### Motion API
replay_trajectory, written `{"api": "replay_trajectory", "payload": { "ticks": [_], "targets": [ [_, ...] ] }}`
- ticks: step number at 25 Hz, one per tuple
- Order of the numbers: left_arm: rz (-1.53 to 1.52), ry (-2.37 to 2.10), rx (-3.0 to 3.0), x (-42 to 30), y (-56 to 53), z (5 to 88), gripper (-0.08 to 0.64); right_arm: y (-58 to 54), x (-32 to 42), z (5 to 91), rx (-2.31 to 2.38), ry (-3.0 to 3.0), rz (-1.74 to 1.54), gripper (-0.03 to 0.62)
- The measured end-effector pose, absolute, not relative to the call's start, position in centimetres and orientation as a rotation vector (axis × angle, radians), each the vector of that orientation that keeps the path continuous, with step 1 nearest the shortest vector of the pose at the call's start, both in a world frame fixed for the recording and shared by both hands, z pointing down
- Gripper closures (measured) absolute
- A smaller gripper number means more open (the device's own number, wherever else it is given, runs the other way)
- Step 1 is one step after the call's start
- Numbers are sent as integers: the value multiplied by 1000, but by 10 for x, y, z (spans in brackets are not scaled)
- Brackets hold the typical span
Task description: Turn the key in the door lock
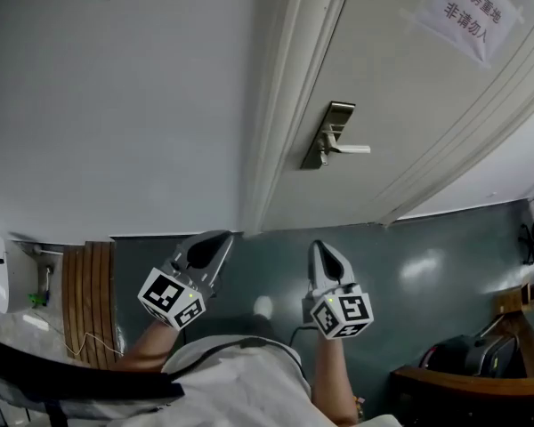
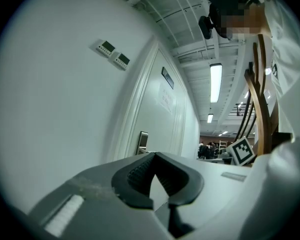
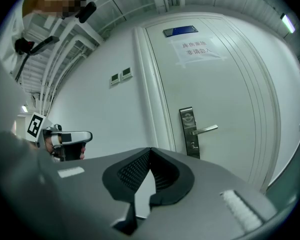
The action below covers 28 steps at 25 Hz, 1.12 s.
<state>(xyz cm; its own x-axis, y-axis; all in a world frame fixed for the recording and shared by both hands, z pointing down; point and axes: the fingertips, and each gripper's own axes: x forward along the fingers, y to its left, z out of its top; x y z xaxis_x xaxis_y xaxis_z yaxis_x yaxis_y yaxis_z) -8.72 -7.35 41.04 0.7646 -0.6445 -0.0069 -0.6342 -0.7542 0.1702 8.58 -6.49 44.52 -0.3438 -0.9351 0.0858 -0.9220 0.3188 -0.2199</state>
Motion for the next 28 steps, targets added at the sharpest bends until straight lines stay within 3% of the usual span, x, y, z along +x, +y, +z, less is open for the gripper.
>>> {"api": "replay_trajectory", "payload": {
  "ticks": [13, 28],
  "targets": [
    [-67, -1087, 2772, 6, -166, 414, 554, -179, 169, 478, -1652, 2531, -542, 583],
    [-11, -1038, 2771, 37, -210, 424, 554, -234, 196, 499, -1600, 2433, -689, 583]
  ]
}}
